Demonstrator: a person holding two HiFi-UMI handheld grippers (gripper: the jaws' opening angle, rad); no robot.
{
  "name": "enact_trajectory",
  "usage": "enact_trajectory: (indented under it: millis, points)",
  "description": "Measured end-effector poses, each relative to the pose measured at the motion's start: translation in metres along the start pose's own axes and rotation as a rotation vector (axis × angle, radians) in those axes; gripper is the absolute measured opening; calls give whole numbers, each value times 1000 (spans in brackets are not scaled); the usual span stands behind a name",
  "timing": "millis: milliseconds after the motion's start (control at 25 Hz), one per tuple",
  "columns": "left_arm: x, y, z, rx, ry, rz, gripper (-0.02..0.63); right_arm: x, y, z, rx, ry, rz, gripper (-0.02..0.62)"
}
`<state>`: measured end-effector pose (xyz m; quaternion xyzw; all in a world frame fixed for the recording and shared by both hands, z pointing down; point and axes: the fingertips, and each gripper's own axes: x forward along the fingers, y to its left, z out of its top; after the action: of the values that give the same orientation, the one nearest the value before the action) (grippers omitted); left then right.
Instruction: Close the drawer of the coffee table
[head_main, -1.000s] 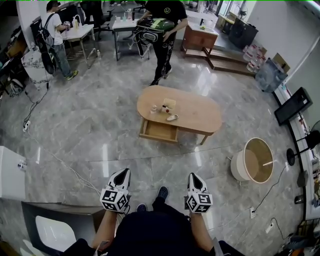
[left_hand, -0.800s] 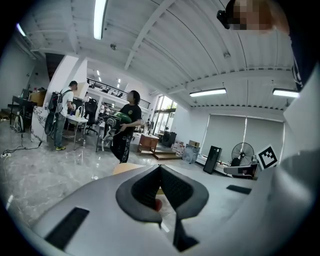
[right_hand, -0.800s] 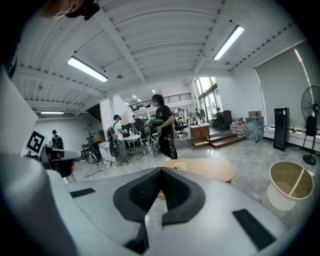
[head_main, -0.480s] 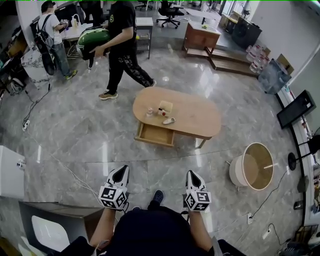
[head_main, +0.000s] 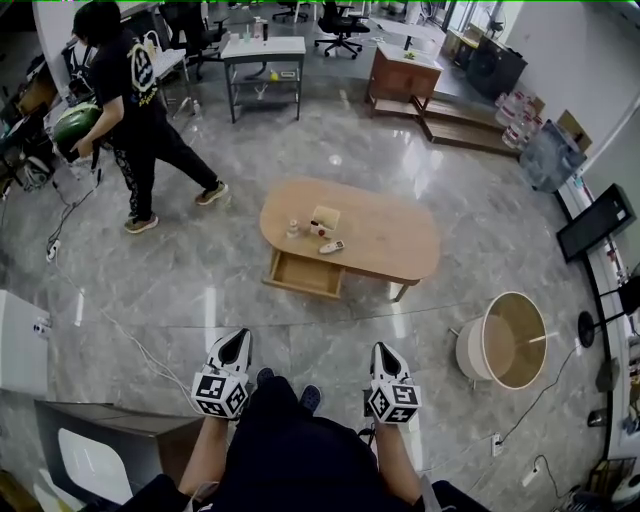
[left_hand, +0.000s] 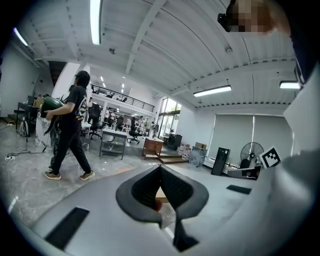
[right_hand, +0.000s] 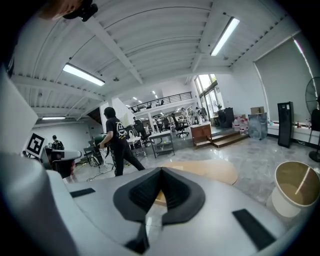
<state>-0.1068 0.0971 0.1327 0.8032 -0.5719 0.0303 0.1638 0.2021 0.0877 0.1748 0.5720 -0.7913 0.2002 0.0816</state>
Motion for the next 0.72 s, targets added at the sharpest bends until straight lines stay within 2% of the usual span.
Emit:
enact_trajectory:
  millis: [400,720]
  points:
    - [29,2,-3,-28,0,-3,25,15,-13,-2,-18,24,-8,26]
    - [46,13,5,-17,-6,-1,25,36,-8,5,-24,23,12,26]
